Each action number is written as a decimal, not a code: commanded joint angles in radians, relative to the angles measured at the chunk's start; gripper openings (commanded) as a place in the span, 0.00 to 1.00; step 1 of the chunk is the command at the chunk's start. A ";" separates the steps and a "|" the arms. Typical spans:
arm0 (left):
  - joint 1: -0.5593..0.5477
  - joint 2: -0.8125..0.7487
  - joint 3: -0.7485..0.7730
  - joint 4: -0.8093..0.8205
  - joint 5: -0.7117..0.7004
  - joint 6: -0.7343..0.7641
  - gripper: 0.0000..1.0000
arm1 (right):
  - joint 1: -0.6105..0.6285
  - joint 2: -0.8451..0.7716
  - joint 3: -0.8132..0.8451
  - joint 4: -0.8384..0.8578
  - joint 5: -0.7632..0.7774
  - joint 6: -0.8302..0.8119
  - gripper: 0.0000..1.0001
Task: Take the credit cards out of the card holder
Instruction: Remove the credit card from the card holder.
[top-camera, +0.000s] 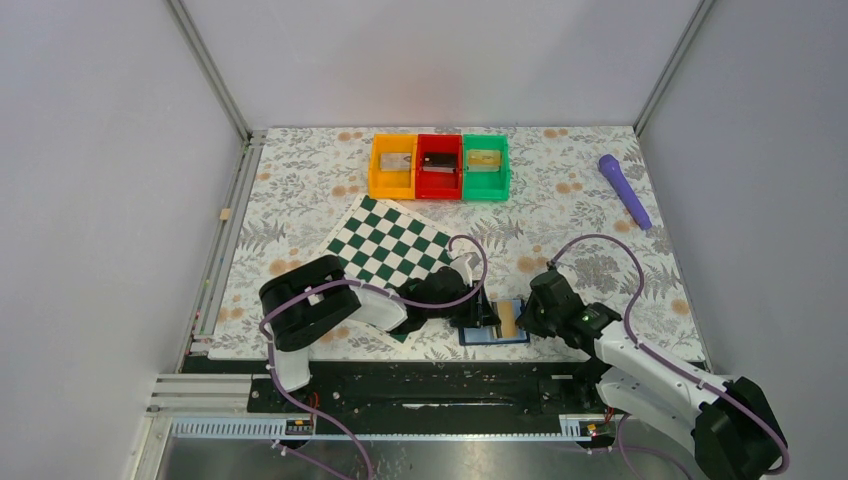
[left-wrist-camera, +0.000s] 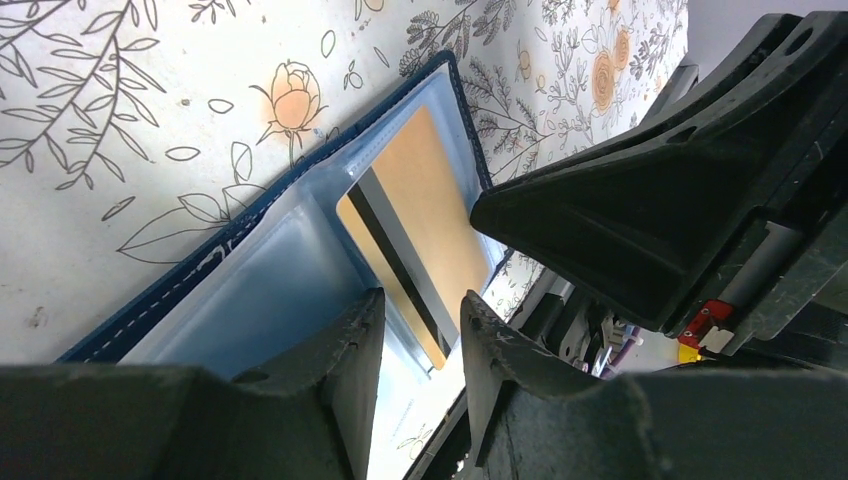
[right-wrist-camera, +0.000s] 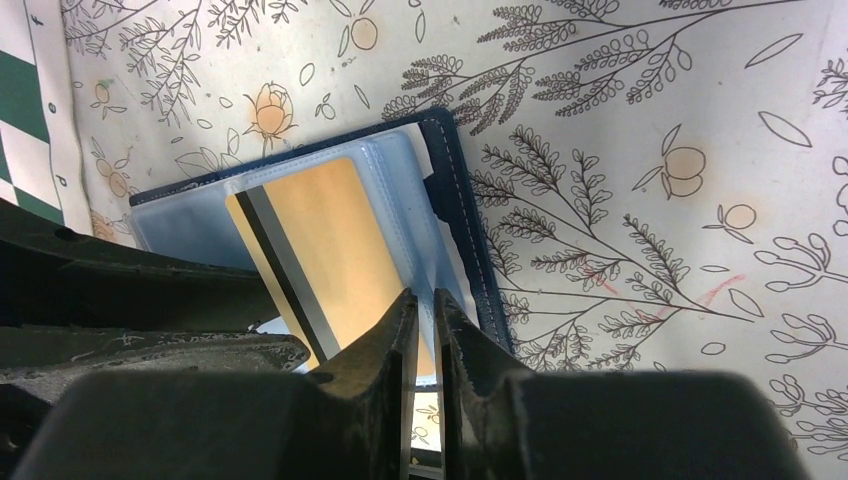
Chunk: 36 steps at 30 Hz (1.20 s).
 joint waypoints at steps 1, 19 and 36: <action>-0.008 -0.003 -0.018 0.071 -0.004 -0.008 0.33 | -0.003 0.004 -0.044 0.001 -0.030 0.025 0.18; -0.005 -0.021 -0.039 0.109 0.022 -0.040 0.00 | -0.003 0.002 -0.071 0.011 -0.016 0.043 0.17; 0.073 -0.097 -0.099 -0.006 0.096 -0.041 0.00 | -0.005 0.083 -0.038 0.018 0.031 0.027 0.17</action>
